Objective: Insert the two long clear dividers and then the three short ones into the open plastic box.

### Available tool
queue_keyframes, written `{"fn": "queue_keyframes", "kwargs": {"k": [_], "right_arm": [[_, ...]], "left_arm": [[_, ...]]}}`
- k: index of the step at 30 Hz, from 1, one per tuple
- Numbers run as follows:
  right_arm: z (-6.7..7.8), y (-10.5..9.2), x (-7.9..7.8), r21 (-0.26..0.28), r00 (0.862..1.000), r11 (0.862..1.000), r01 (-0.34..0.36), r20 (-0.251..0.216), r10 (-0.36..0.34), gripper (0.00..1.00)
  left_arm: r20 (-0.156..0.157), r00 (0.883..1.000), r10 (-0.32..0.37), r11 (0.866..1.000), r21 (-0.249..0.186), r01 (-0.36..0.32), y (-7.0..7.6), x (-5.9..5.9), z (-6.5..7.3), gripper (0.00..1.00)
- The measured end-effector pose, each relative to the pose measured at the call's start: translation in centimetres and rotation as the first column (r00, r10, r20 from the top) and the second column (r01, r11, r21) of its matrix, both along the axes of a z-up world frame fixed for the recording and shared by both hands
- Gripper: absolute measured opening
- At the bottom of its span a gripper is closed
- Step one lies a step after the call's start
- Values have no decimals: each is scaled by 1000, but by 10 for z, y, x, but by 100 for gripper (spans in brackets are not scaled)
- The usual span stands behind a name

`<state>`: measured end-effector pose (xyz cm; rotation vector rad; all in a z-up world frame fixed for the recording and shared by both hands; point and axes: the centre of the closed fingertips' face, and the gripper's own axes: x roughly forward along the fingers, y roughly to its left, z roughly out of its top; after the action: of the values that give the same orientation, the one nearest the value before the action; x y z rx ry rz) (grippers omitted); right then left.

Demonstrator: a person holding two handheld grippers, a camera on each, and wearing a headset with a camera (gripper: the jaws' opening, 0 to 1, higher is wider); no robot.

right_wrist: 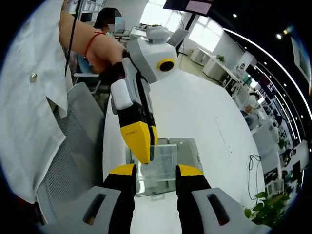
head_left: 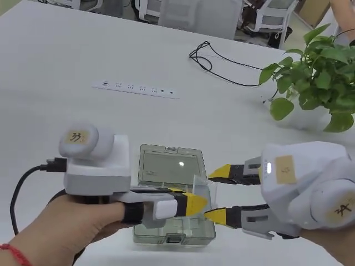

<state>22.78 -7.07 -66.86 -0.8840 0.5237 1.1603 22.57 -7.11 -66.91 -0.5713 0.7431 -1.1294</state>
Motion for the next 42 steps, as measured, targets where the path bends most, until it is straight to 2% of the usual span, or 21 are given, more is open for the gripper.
{"fn": "queue_keyframes", "kwargs": {"k": [7, 22, 31, 32, 33, 34, 35, 37, 40, 42], "right_arm": [[0, 1, -1, -8, 1000, 1000, -3, 5, 3, 33], [0, 0, -3, -28, 1000, 1000, -6, 16, 7, 33], [0, 0, -1, -37, 1000, 999, -10, 27, 11, 33], [1, 0, -1, -33, 1000, 999, -8, 28, 9, 33], [3, 1, -1, -23, 1000, 1000, -9, 25, 10, 32], [3, 1, 0, -19, 1000, 1000, -5, 21, 5, 32], [2, 1, 0, -18, 1000, 1000, -4, 21, 4, 32], [2, 1, 0, -22, 1000, 1000, -6, 23, 6, 32], [4, 1, 0, -12, 1000, 1000, -2, 20, 2, 33], [5, -1, 0, -11, 1000, 1000, -1, 15, 1, 33]], "left_arm": [[-11, 1000, -13, 1000, -12, 13, -2, -3, 1, 0], [-18, 1000, -8, 1000, 1, 8, -3, -4, -1, 0], [-36, 999, 18, 1000, -7, -18, -3, -1, -1, 0], [-29, 1000, 13, 1000, 16, -12, -1, -2, -5, 0], [-5, 1000, 16, 1000, -5, -16, -3, 0, -1, 0], [-28, 1000, 14, 1000, -13, -14, -3, -2, 0, 0], [-31, 999, 16, 1000, -11, -16, -3, -2, -1, 0], [-19, 1000, 19, 1000, -6, -19, -2, -1, -1, 0], [-18, 1000, 21, 1000, -12, -21, 0, -1, 1, 0], [20, 1000, 9, 1000, 7, -9, 2, -2, 1, 0]]}}
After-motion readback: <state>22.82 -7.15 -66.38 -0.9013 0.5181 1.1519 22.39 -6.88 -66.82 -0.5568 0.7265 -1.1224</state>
